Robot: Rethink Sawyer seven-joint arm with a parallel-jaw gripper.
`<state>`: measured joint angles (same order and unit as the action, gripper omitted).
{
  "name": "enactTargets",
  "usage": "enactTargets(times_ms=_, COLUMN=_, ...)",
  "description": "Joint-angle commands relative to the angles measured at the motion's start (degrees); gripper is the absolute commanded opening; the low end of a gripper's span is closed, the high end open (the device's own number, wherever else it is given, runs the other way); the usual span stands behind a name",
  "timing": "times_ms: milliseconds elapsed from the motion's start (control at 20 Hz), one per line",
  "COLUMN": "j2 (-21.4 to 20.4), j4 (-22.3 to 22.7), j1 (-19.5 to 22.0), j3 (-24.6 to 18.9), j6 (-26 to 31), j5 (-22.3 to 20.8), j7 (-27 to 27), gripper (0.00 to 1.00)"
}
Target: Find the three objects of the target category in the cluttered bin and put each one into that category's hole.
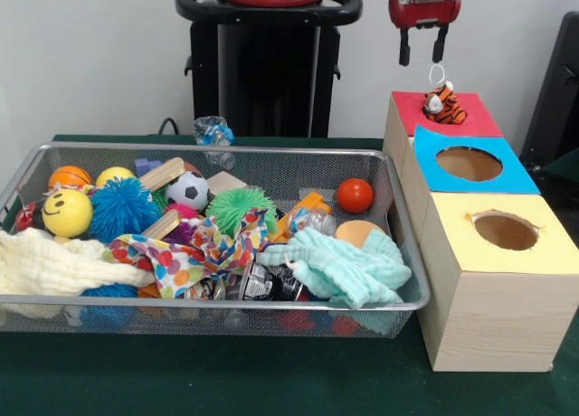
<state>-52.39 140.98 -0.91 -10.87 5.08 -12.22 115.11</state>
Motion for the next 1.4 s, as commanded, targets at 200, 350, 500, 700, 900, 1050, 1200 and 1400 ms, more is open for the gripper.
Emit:
enactTargets(times_ms=200, j2=-2.3, j4=0.1, j1=0.1, j3=-3.2, j6=1.1, j5=-8.7, j7=-0.4, gripper=1.00)
enactTargets(times_ms=350, j2=-0.8, j4=-0.8, j1=-0.2, j3=-2.6, j6=0.9, j5=-9.5, j7=1.0, gripper=1.00)
enactTargets(times_ms=500, j2=1.3, j4=-2.3, j1=-0.5, j3=-2.4, j6=0.6, j5=-10.0, j7=1.7, gripper=1.00)
enactTargets(times_ms=700, j2=3.2, j4=-4.3, j1=-0.1, j3=-3.1, j6=1.0, j5=-10.7, j7=1.6, gripper=1.00)
enactTargets(times_ms=900, j2=3.3, j4=-5.9, j1=1.5, j3=-5.1, j6=3.6, j5=-10.7, j7=0.0, gripper=1.00)
enactTargets(times_ms=1050, j2=3.9, j4=-7.5, j1=2.9, j3=-6.7, j6=5.7, j5=-10.8, j7=-2.0, gripper=1.00)
enactTargets(times_ms=1200, j2=4.4, j4=-8.8, j1=4.2, j3=-8.4, j6=7.9, j5=-10.8, j7=-3.6, gripper=1.00)
enactTargets(times_ms=1400, j2=4.6, j4=-10.0, j1=5.2, j3=-10.0, j6=9.9, j5=-11.2, j7=-4.6, gripper=1.00)
